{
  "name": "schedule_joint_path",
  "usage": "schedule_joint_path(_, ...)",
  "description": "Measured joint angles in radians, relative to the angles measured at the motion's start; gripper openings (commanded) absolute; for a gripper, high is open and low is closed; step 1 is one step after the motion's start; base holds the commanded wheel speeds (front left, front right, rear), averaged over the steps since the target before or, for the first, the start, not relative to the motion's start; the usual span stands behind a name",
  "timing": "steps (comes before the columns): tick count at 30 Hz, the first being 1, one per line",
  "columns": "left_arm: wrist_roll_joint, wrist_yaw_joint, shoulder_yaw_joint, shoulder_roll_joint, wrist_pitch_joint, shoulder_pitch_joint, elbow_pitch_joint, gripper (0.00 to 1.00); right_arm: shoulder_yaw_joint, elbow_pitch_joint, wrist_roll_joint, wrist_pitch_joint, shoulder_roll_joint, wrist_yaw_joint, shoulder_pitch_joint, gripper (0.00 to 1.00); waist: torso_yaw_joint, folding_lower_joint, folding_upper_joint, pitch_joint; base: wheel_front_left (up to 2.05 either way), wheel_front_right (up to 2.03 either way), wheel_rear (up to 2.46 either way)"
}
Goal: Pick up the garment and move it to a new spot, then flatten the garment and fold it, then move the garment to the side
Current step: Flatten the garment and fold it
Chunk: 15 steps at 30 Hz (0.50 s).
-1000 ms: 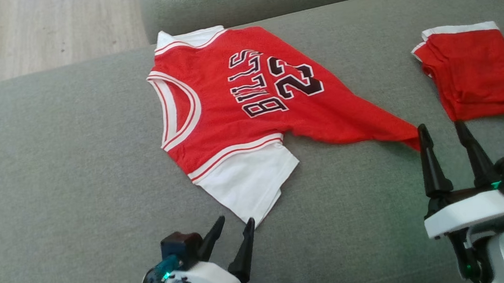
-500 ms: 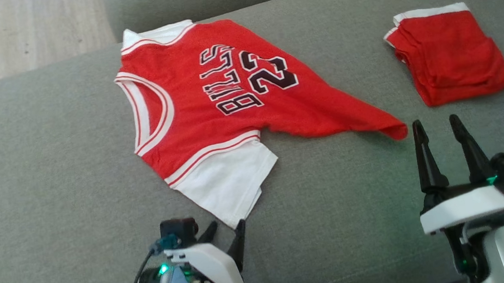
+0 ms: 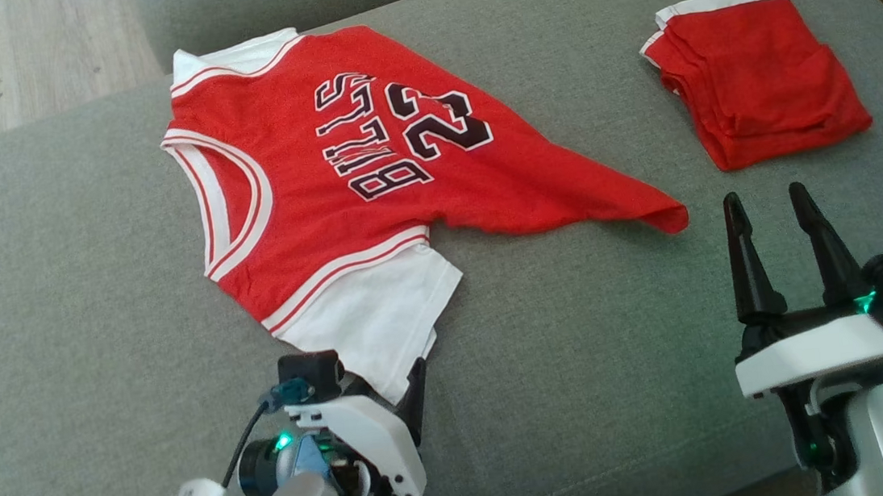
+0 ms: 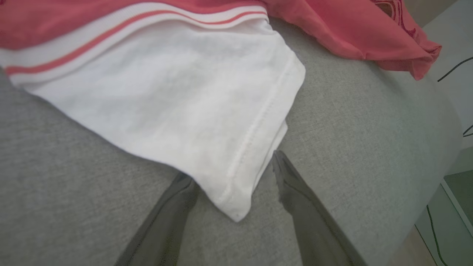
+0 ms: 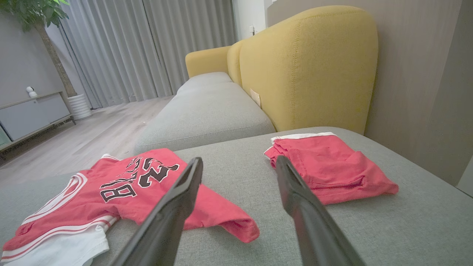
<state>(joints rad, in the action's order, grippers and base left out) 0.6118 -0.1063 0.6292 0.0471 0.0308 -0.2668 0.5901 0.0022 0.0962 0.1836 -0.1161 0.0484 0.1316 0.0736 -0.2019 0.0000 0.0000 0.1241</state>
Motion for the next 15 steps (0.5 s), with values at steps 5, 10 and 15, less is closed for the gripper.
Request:
schedule_joint_path(5, 0.022, 0.001, 0.008, -0.001, -0.003, -0.016, 0.015, 0.46, -0.008, -0.002, 0.0, -0.002, 0.0, 0.0, 0.0, 1.0, 0.005, 0.0, 0.0, 0.003, 0.0, 0.0, 0.0)
schedule_joint_path(10, 0.041, 0.001, 0.015, 0.0, 0.001, -0.027, 0.036, 0.0, -0.011, -0.002, 0.0, -0.003, 0.0, 0.0, 0.0, 1.0, 0.021, 0.0, 0.0, 0.001, 0.0, 0.0, 0.0)
schedule_joint_path(15, 0.043, 0.001, 0.031, -0.002, 0.038, -0.026, 0.039, 0.0, -0.011, -0.001, 0.0, -0.003, 0.0, 0.0, 0.0, 1.0, 0.037, 0.0, 0.0, -0.006, 0.0, 0.0, 0.0)
